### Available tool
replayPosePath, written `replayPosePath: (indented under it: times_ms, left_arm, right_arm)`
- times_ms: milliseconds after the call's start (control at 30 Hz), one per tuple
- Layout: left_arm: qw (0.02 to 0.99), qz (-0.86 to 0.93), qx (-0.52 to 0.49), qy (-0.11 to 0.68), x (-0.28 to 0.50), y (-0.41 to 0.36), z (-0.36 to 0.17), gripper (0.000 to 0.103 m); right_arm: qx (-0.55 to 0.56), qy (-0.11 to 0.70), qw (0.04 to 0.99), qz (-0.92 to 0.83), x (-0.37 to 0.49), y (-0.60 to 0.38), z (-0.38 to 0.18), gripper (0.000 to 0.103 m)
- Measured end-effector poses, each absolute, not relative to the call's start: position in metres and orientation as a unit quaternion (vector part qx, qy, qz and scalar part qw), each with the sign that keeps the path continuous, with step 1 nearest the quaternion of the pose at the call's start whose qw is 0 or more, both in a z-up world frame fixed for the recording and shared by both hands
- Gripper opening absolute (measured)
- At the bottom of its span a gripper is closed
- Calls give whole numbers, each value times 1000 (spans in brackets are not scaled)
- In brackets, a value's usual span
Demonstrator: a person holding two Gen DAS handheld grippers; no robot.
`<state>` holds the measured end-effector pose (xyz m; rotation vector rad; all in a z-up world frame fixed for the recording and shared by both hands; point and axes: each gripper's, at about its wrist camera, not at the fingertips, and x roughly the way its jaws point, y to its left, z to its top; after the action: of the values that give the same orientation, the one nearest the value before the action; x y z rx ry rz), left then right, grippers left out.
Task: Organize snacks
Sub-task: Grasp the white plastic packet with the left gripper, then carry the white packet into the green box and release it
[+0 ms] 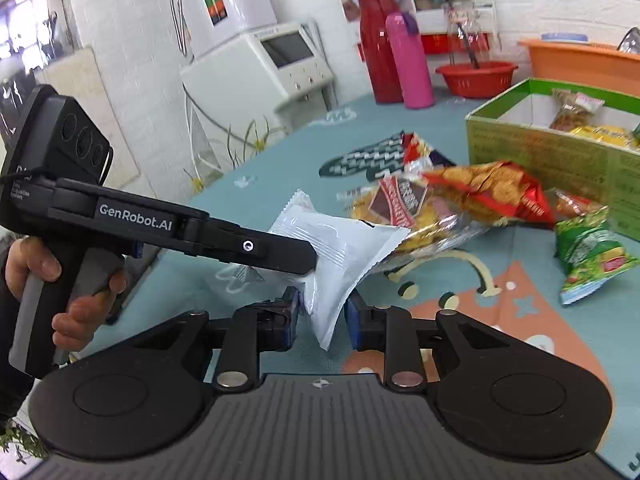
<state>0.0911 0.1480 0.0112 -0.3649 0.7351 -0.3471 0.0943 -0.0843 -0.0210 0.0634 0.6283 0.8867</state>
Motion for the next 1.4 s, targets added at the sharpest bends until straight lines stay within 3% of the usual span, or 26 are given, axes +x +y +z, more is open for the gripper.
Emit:
replayPosePath:
  times_ms: [367, 900, 967, 1000, 1033, 1067, 1100, 1133, 1167, 1400]
  left_arm:
    - [916, -227, -140, 301, 147, 75, 57, 59]
    - [913, -259, -131, 286, 272, 25, 60, 59]
    - [913, -255, -132, 288, 283, 27, 56, 61]
    - [914, -249, -129, 291, 289, 27, 52, 68]
    - [918, -234, -128, 294, 294, 29, 48, 92]
    - [921, -220, -127, 296, 297, 30, 44, 103]
    - [924, -204, -129, 296, 299, 33, 41, 103]
    - [928, -188, -132, 295, 299, 36, 38, 103]
    - [928, -181, -134, 296, 299, 39, 36, 103]
    - [928, -170, -130, 304, 284, 46, 39, 103]
  right_arm:
    - [54, 213, 908, 356, 117, -145, 20, 44]
    - [58, 188, 942, 271, 218, -191, 30, 44]
    - [54, 189, 944, 265, 229, -190, 27, 44]
    - [51, 190, 945, 263, 234, -188, 25, 45]
    - [47, 193, 945, 260, 240, -187, 22, 52]
    - [42, 198, 946, 255, 246, -184, 18, 57]
    - [33, 202, 947, 248, 250, -181, 15, 63]
    - [22, 207, 949, 239, 253, -178, 12, 85]
    - [13, 207, 951, 228, 253, -177, 9, 99]
    - [24, 192, 953, 233, 239, -181, 12, 103]
